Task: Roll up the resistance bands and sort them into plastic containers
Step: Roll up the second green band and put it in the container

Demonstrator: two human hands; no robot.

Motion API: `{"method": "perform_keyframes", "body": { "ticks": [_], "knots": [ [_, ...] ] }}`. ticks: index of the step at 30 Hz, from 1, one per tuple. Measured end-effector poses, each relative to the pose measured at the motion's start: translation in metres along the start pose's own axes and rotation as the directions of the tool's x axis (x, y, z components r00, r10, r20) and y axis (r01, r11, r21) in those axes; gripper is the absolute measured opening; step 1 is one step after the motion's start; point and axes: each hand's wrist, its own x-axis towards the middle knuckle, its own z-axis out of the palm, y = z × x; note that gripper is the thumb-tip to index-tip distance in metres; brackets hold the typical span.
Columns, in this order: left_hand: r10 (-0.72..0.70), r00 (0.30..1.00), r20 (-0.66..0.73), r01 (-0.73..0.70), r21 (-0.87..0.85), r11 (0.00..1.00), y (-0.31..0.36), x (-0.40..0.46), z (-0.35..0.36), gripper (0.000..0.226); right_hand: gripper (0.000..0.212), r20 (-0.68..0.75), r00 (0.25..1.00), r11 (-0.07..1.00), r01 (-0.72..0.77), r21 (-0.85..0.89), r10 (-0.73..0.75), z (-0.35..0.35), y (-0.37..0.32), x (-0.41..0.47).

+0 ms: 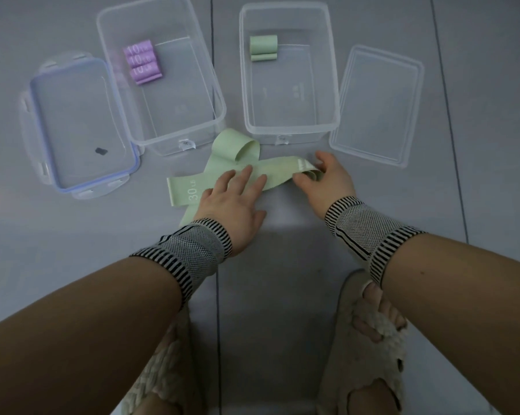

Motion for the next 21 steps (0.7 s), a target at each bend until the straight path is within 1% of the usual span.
{"method": "perform_keyframes", "body": {
  "ticks": [1, 2, 3, 5, 6, 7, 9, 10, 11, 12, 13, 14, 16, 17, 18, 21],
  "knots": [
    [0.009, 1.000, 0.019, -0.009, -0.015, 1.000, 0.001, 0.002, 0.002, 0.064, 0.065, 0.025, 1.000, 1.000, 0.000, 0.020, 0.000, -0.001, 0.000, -0.001],
    [0.014, 0.999, 0.039, -0.013, -0.027, 1.000, 0.002, 0.004, 0.004, 0.065, 0.062, 0.038, 0.999, 0.998, -0.019, 0.062, 0.017, 0.000, -0.001, -0.001],
    [0.016, 0.998, 0.059, -0.014, -0.037, 0.999, 0.002, 0.006, 0.006, 0.064, 0.055, 0.037, 0.998, 0.991, -0.051, 0.125, 0.047, 0.000, -0.001, 0.000],
    [0.013, 0.995, 0.099, -0.008, -0.044, 0.999, 0.000, 0.009, 0.010, 0.063, 0.031, 0.009, 0.992, 0.966, -0.123, 0.227, 0.124, 0.000, 0.000, 0.004],
    [0.013, 0.993, 0.114, -0.009, -0.041, 0.999, -0.002, 0.011, 0.013, 0.063, 0.023, 0.010, 0.987, 0.950, -0.156, 0.270, 0.159, -0.002, 0.000, 0.005],
    [0.017, 0.992, 0.125, -0.013, -0.035, 0.999, -0.003, 0.012, 0.016, 0.063, 0.021, 0.028, 0.979, 0.927, -0.201, 0.316, 0.203, -0.004, 0.000, 0.005],
    [0.026, 0.990, 0.140, -0.023, -0.025, 0.999, -0.005, 0.013, 0.020, 0.062, 0.017, 0.118, 0.955, 0.860, -0.295, 0.415, 0.271, -0.006, -0.001, 0.005],
    [0.028, 0.989, 0.145, -0.025, -0.023, 0.999, -0.005, 0.014, 0.021, 0.061, 0.013, 0.148, 0.950, 0.843, -0.313, 0.437, 0.277, -0.005, -0.002, 0.005],
    [0.028, 0.988, 0.150, -0.025, -0.022, 0.999, -0.006, 0.014, 0.021, 0.060, 0.010, 0.146, 0.954, 0.835, -0.301, 0.460, 0.263, -0.006, -0.003, 0.004],
    [0.027, 0.988, 0.152, -0.024, -0.023, 0.999, -0.006, 0.014, 0.021, 0.060, 0.010, 0.095, 0.968, 0.853, -0.249, 0.459, 0.232, -0.005, -0.002, 0.004],
    [0.027, 0.988, 0.150, -0.023, -0.023, 0.999, -0.006, 0.014, 0.021, 0.059, 0.016, 0.007, 0.983, 0.892, -0.169, 0.419, 0.183, -0.006, 0.000, 0.006],
    [0.027, 0.989, 0.146, -0.024, -0.023, 0.999, -0.007, 0.013, 0.021, 0.059, 0.023, -0.079, 0.988, 0.936, -0.096, 0.337, 0.130, -0.008, 0.001, 0.007],
    [0.031, 0.990, 0.138, -0.029, -0.016, 0.999, -0.007, 0.013, 0.021, 0.060, 0.037, -0.157, 0.987, 0.980, -0.011, 0.199, 0.044, -0.013, 0.002, 0.007],
    [0.030, 0.990, 0.137, -0.028, -0.014, 0.999, -0.006, 0.013, 0.020, 0.060, 0.042, -0.155, 0.987, 0.984, -0.007, 0.180, 0.036, -0.016, 0.004, 0.007],
    [0.028, 0.990, 0.136, -0.026, -0.015, 1.000, -0.006, 0.013, 0.020, 0.060, 0.046, -0.136, 0.989, 0.980, -0.024, 0.196, 0.052, -0.017, 0.007, 0.008],
    [0.021, 0.992, 0.126, -0.018, -0.020, 1.000, -0.002, 0.013, 0.017, 0.060, 0.046, -0.085, 0.984, 0.931, -0.119, 0.346, 0.157, -0.019, 0.013, 0.012]
  ]
}}
